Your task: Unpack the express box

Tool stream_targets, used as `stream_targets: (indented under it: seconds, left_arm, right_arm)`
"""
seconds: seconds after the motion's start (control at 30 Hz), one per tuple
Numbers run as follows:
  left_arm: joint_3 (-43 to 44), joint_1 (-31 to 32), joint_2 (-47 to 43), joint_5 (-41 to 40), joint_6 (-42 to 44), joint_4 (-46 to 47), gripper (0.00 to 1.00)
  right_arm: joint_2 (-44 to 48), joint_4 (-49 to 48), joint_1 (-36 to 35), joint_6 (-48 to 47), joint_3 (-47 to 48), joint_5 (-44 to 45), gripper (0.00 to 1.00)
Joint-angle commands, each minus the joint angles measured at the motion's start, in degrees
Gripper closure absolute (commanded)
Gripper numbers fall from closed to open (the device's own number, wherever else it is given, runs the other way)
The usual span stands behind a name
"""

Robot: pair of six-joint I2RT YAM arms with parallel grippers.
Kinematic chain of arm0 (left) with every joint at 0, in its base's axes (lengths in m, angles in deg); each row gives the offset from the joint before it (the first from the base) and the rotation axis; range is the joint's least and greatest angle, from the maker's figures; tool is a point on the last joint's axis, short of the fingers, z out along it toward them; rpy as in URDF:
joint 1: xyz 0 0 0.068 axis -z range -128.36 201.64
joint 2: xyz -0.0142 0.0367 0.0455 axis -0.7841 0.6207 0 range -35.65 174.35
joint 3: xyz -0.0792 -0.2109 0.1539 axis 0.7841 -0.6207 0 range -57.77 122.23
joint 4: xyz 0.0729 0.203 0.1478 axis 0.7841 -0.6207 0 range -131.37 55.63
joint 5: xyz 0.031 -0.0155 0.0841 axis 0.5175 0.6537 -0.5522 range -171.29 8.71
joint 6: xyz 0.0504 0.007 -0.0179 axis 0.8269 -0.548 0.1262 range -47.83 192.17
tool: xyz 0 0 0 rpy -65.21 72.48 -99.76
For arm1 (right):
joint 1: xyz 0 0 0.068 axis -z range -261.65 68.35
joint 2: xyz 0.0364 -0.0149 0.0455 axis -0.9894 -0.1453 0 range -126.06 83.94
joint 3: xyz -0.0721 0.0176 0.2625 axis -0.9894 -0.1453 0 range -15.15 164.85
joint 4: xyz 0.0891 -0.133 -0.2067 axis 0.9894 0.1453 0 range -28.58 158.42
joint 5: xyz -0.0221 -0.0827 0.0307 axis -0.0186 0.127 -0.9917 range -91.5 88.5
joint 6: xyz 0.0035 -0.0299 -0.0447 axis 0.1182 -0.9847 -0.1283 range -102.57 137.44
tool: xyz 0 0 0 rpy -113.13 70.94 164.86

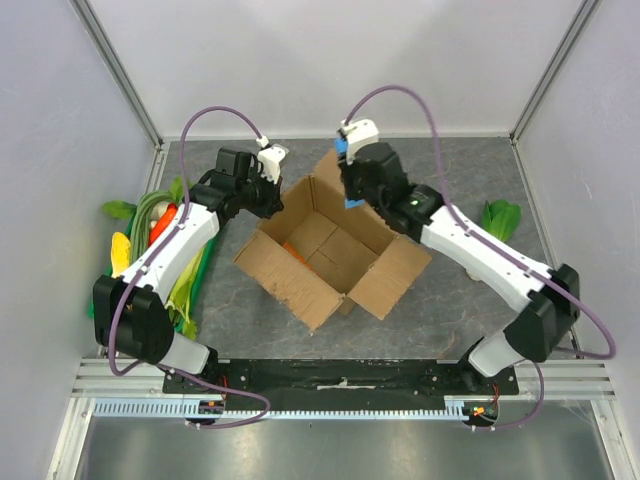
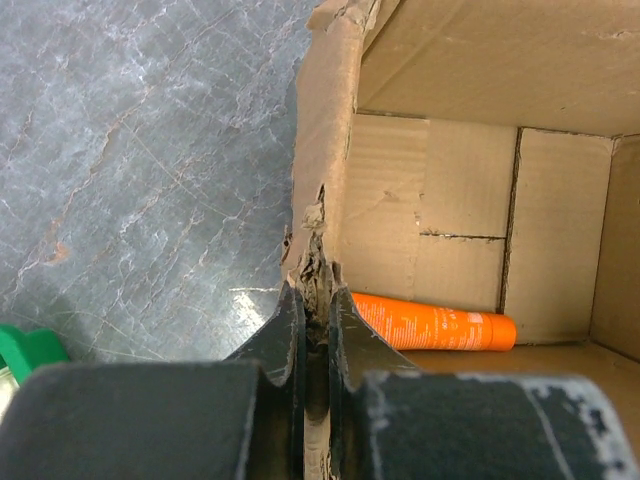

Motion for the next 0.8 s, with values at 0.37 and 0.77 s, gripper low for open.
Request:
stream_targets:
  seconds: [0.37, 0.77]
  left_arm:
    - [7.95, 0.00, 2.08, -2.98, -2.64, -2.18, 0.98]
    - [8.92, -1.05, 3.40, -4.57, -2.82, -5.09, 0.97]
  right_arm:
    - [6.77, 6.59, 15.86, 8.79, -9.49, 15.82, 0.66]
    - [2.90, 8.08, 22.98, 23.30, -26.11, 12.39, 0.66]
